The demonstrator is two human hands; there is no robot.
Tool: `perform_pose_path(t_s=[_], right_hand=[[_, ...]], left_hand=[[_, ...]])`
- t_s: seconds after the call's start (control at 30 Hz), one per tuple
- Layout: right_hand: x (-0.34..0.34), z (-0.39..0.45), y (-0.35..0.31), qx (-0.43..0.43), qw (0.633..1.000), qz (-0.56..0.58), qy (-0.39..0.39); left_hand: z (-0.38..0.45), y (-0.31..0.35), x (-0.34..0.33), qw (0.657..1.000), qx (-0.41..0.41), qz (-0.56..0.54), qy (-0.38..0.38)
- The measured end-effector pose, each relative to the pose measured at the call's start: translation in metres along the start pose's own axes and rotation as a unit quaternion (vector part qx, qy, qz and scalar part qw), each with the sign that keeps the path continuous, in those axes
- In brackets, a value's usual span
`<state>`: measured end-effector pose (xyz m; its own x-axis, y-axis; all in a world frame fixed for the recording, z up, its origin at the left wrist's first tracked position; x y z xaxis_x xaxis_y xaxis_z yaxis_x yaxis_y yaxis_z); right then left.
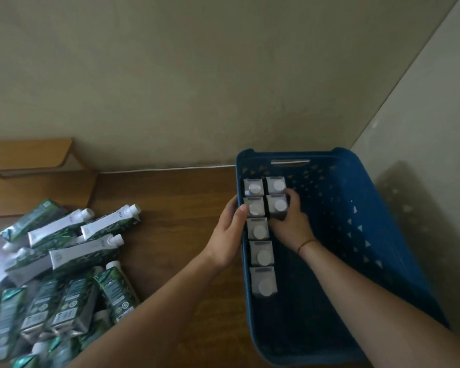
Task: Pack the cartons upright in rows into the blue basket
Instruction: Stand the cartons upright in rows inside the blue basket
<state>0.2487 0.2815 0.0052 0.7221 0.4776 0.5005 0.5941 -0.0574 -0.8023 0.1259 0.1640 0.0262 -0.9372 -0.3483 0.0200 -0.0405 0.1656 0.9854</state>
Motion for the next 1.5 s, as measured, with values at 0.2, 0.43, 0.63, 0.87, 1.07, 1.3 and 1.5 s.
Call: perform_pose_path(t_s=[0.2,0.43,0.63,0.87,1.07,1.3,1.5], right_hand=[[0.005,0.013,0.011,-0.041,0.998,-0.038,-0.023],[0.013,-0.009,-0.033,0.178,0.958,-0.129,0.184],[-0.040,-0.065,-0.120,0.492,0.848,-0.148,0.129],[-0.112,-0.098,-0.144,0.467,0.827,-0.283,-0.134],[-0.142,-0.086,-0.127,0.178,0.784,-0.489,-0.340],[-0.152,-0.072,-0.118,-0.103,0.887,-0.199,-0.404],[-0.115,-0.074,-0.139,0.125,0.942,0.125,-0.286]], left_hand=[[0.000,-0.012,0.012,0.999,-0.013,0.007,-0.041],[-0.051,-0.060,0.073,0.889,0.016,0.451,0.080],[-0.130,-0.087,0.117,0.742,0.167,0.645,0.075],[-0.135,-0.091,0.119,0.739,0.235,0.626,0.080],[-0.139,-0.098,0.131,0.848,0.049,0.464,0.251],[-0.134,-0.047,0.106,0.857,-0.134,0.039,0.497],[-0.114,-0.011,0.081,0.827,-0.386,0.127,0.389]])
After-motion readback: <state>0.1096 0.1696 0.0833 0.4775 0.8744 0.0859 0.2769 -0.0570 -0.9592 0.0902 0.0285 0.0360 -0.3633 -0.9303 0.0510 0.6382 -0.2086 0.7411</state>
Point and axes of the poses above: each hand's wrist, its own z-axis towards the middle knuckle, its own x-axis out of the back of the hand, y = z × x, the point moved 1 cm from there along z, towards the middle knuckle, and after that the axes turned 4 degrees about -x, right-handed, at the moved point
